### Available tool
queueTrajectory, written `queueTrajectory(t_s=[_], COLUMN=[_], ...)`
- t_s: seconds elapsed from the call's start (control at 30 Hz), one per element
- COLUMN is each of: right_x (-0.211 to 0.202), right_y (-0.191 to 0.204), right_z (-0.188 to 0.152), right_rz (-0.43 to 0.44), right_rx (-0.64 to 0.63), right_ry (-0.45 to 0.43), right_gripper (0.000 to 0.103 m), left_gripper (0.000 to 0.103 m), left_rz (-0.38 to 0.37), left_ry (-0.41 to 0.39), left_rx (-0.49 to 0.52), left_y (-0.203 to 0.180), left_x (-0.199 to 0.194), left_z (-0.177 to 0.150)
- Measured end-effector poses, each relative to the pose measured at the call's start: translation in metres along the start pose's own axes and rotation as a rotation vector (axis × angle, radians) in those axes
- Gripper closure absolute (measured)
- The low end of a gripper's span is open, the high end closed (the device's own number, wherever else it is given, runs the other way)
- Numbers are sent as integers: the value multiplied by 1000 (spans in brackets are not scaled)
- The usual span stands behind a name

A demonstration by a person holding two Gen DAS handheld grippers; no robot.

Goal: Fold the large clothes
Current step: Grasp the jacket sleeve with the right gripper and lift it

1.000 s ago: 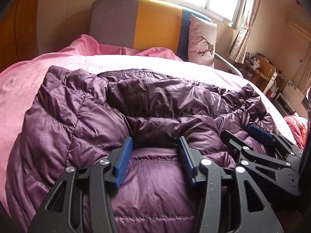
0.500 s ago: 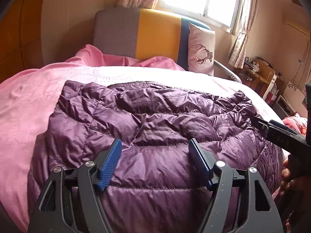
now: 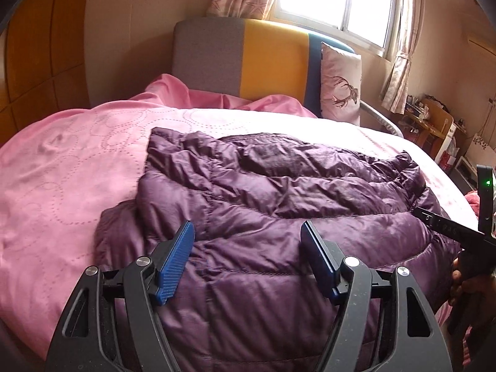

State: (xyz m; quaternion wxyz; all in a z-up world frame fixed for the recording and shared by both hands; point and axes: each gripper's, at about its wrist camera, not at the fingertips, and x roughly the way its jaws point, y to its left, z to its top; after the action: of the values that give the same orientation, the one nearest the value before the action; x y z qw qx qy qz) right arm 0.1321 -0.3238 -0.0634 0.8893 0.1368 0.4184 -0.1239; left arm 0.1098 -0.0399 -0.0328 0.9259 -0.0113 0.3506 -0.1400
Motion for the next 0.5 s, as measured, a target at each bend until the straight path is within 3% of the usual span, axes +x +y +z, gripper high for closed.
queueTrajectory(t_s=[0.2, 0.5], right_x=[8, 15], right_y=[-6, -20], right_z=[-3, -1], right_rz=[24, 102], right_rx=[2, 39], right_ry=[19, 68], right_gripper=[15, 12], left_gripper=[33, 33], left_rz=[12, -103], left_ry=[31, 81], left_rx=[-31, -127], left_y=[24, 57], left_x=[3, 27], left_z=[-7, -26])
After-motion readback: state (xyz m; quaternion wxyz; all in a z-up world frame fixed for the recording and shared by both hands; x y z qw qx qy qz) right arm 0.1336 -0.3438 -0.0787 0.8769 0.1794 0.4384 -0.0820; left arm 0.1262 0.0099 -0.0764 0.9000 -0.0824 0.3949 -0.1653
